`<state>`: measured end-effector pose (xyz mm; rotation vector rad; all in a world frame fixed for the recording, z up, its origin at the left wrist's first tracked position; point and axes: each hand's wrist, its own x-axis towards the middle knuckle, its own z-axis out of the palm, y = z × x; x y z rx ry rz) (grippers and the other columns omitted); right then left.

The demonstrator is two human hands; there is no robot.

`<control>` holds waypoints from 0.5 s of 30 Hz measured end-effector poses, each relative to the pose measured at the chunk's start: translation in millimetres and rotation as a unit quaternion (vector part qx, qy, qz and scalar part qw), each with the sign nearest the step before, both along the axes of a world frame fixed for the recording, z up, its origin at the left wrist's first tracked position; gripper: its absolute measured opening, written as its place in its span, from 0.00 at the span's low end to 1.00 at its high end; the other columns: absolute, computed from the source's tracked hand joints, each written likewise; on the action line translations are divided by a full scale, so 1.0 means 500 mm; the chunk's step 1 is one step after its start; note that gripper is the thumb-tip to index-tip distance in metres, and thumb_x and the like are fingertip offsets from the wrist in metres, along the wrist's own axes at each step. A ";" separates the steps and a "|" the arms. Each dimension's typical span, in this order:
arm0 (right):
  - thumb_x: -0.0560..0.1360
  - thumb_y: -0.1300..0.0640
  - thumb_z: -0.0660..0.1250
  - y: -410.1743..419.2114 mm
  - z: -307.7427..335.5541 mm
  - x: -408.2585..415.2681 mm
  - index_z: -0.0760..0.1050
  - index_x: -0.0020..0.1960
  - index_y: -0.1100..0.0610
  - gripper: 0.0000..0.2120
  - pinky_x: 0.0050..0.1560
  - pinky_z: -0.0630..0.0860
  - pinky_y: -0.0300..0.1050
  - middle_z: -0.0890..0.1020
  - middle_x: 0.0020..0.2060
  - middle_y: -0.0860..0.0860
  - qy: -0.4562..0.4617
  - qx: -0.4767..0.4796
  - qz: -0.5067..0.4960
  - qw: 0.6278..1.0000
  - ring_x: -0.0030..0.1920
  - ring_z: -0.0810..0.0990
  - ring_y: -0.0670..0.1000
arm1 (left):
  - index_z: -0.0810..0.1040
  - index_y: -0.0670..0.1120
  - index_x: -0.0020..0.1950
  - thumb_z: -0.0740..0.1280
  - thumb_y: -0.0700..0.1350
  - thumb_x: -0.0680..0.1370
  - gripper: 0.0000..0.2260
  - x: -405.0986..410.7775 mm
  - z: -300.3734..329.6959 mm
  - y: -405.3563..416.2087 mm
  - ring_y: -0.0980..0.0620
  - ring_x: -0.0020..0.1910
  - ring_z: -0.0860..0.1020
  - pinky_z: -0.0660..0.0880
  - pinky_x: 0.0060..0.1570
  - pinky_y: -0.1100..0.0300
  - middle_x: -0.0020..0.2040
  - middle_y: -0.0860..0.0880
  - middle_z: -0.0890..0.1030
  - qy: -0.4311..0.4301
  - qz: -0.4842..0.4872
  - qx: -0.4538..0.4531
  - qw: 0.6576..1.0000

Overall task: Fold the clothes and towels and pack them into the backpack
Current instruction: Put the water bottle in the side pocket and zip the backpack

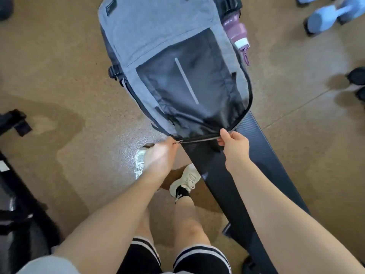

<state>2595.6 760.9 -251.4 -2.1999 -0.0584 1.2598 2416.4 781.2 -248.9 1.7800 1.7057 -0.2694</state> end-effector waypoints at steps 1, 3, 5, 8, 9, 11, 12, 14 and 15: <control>0.76 0.56 0.65 0.002 0.003 -0.005 0.70 0.35 0.60 0.13 0.34 0.66 0.38 0.76 0.30 0.51 0.001 -0.004 -0.008 1.000 0.30 0.70 0.46 | 0.75 0.44 0.56 0.58 0.50 0.80 0.13 -0.023 0.008 0.008 0.39 0.47 0.79 0.73 0.43 0.52 0.48 0.40 0.81 0.006 0.021 0.007 1.000; 0.76 0.55 0.65 0.005 0.013 -0.016 0.71 0.34 0.60 0.14 0.34 0.67 0.38 0.77 0.30 0.50 -0.010 -0.013 -0.004 1.000 0.29 0.71 0.46 | 0.76 0.43 0.54 0.59 0.50 0.79 0.13 -0.058 0.023 0.027 0.39 0.45 0.79 0.73 0.43 0.52 0.47 0.40 0.81 -0.005 0.047 0.015 0.999; 0.76 0.53 0.64 0.008 0.035 -0.023 0.74 0.33 0.60 0.16 0.39 0.73 0.42 0.79 0.30 0.50 -0.051 -0.034 0.055 0.997 0.29 0.75 0.47 | 0.76 0.42 0.52 0.60 0.50 0.79 0.12 -0.077 0.036 0.044 0.40 0.44 0.79 0.73 0.42 0.52 0.45 0.40 0.81 -0.044 0.034 0.020 0.998; 0.77 0.46 0.60 0.009 0.081 -0.040 0.71 0.30 0.57 0.21 0.37 0.74 0.46 0.79 0.31 0.51 -0.231 -0.059 0.306 0.921 0.34 0.77 0.53 | 0.77 0.42 0.55 0.61 0.46 0.79 0.10 -0.089 0.041 0.057 0.42 0.43 0.79 0.72 0.42 0.54 0.44 0.42 0.81 -0.103 -0.005 0.010 0.995; 0.77 0.46 0.61 0.011 0.095 -0.057 0.71 0.32 0.57 0.20 0.37 0.72 0.46 0.78 0.32 0.51 -0.284 -0.010 0.389 0.876 0.35 0.75 0.53 | 0.77 0.42 0.55 0.61 0.45 0.79 0.10 -0.092 0.038 0.059 0.43 0.42 0.79 0.72 0.41 0.55 0.44 0.42 0.81 -0.118 -0.012 0.005 0.993; 0.75 0.51 0.65 0.022 0.097 -0.102 0.75 0.43 0.57 0.09 0.42 0.71 0.47 0.79 0.42 0.52 -0.301 0.113 0.519 0.792 0.43 0.76 0.54 | 0.78 0.40 0.53 0.62 0.42 0.79 0.08 -0.097 0.033 0.060 0.43 0.41 0.78 0.72 0.41 0.54 0.42 0.42 0.81 -0.153 -0.009 0.007 0.988; 0.74 0.53 0.67 0.030 0.086 -0.128 0.76 0.51 0.57 0.09 0.47 0.72 0.50 0.79 0.48 0.53 -0.297 0.124 0.580 0.748 0.49 0.76 0.55 | 0.78 0.40 0.51 0.63 0.42 0.78 0.07 -0.100 0.030 0.059 0.43 0.40 0.79 0.73 0.40 0.53 0.41 0.42 0.81 -0.172 -0.013 0.022 0.985; 0.72 0.58 0.68 0.038 0.052 -0.170 0.76 0.55 0.57 0.12 0.48 0.73 0.51 0.78 0.51 0.54 -0.339 0.092 0.649 0.675 0.51 0.77 0.57 | 0.78 0.41 0.50 0.63 0.42 0.78 0.07 -0.109 0.025 0.057 0.44 0.37 0.79 0.74 0.38 0.52 0.39 0.44 0.81 -0.192 -0.029 0.042 0.980; 0.68 0.60 0.71 0.044 0.041 -0.184 0.77 0.51 0.57 0.11 0.43 0.74 0.49 0.79 0.47 0.54 -0.377 0.078 0.646 0.659 0.47 0.78 0.57 | 0.78 0.42 0.50 0.63 0.43 0.78 0.07 -0.112 0.025 0.058 0.46 0.38 0.78 0.74 0.39 0.52 0.39 0.45 0.81 -0.195 -0.033 0.036 0.980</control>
